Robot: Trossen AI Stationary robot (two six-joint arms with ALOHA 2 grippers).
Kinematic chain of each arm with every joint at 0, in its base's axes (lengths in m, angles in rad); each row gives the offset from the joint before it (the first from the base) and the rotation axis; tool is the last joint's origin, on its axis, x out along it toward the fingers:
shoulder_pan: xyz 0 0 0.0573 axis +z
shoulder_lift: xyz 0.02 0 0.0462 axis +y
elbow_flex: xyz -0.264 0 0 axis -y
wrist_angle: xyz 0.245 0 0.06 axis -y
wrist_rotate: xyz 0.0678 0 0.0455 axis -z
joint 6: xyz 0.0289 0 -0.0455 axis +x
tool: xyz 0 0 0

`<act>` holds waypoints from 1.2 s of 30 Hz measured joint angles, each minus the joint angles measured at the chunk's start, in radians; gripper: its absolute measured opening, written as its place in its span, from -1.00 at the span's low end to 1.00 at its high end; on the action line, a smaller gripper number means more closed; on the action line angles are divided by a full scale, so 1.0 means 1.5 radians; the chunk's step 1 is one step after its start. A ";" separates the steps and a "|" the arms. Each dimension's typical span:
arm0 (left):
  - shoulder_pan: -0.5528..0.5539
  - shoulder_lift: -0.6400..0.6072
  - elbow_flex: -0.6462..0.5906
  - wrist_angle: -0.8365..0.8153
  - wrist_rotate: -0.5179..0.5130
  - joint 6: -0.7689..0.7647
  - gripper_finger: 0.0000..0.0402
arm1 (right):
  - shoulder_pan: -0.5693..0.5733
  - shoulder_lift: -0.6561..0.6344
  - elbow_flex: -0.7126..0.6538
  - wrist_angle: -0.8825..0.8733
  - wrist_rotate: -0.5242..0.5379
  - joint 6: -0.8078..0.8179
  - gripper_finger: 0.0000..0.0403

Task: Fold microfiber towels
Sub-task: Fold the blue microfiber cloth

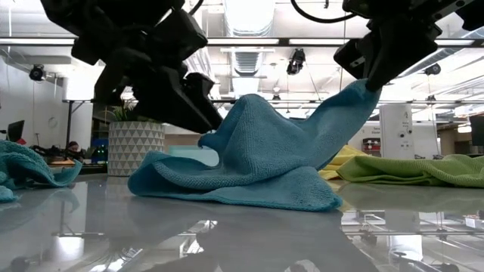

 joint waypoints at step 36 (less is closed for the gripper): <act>-0.010 -0.005 0.026 -0.019 -0.017 -0.005 -0.99 | -0.001 -0.006 0.012 0.008 0.018 -0.004 -0.96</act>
